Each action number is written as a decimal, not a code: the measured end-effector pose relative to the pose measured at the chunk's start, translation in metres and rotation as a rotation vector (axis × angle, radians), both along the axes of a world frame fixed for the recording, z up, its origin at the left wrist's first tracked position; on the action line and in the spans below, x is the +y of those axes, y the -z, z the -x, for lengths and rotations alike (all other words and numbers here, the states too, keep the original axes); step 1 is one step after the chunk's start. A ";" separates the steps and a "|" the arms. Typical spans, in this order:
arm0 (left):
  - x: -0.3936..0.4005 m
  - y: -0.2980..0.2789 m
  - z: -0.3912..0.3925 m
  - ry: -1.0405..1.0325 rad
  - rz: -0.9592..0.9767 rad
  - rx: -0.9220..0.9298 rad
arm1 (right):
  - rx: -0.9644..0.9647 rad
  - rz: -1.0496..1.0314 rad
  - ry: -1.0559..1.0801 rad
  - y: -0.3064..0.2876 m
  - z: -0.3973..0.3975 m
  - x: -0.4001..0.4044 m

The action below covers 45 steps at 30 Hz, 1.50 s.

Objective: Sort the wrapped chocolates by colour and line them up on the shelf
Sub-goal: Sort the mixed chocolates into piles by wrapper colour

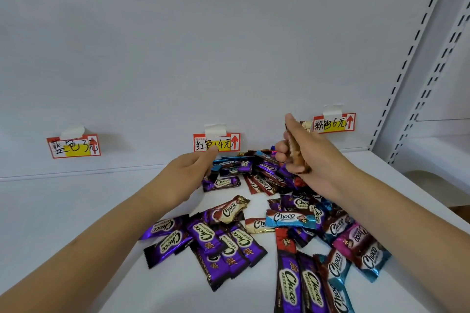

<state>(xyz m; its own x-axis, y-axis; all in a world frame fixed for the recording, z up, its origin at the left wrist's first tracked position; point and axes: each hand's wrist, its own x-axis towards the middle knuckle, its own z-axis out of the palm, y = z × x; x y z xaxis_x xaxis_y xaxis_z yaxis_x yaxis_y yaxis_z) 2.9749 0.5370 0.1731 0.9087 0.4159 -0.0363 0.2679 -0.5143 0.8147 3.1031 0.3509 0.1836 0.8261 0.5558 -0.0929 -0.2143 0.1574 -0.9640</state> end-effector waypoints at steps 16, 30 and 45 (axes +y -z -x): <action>-0.002 0.006 0.004 0.285 -0.488 0.188 | -1.256 1.120 -0.629 -0.005 0.030 -0.002; 0.005 0.005 0.003 0.176 -0.052 0.048 | -1.199 0.918 -0.736 -0.003 0.034 -0.002; 0.009 -0.004 0.000 0.079 0.619 -0.175 | -0.532 0.374 -0.188 -0.004 0.026 0.007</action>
